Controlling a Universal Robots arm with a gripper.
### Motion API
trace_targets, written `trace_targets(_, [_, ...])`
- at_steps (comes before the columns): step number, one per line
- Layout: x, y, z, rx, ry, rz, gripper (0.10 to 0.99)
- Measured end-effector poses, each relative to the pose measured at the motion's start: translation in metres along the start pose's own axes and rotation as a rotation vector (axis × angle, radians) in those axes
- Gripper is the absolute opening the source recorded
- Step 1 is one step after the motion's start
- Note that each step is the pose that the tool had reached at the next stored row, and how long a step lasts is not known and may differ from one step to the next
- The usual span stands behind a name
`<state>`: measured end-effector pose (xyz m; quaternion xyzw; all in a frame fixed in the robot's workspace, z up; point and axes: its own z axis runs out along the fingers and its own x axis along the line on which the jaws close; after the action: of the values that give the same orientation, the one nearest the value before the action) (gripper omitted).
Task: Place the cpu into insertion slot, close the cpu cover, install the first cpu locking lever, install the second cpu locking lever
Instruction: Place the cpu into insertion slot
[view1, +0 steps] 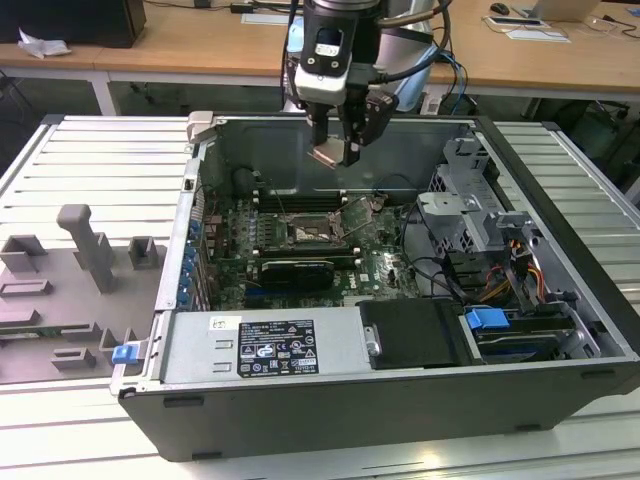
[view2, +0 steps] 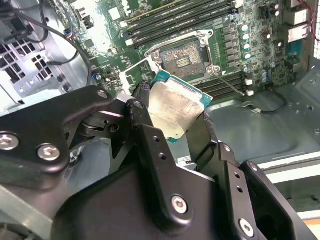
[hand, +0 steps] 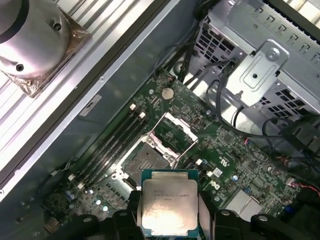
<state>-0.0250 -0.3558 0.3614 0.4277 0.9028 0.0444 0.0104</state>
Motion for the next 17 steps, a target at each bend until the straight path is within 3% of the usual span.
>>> trace_targets(8, [0.0000,-0.0001,0.0008,-0.002,-0.0101,0.112,0.537])
trace_targets(17, [0.0000,-0.0001,0.0013,-0.004,-0.0166,0.185,0.537])
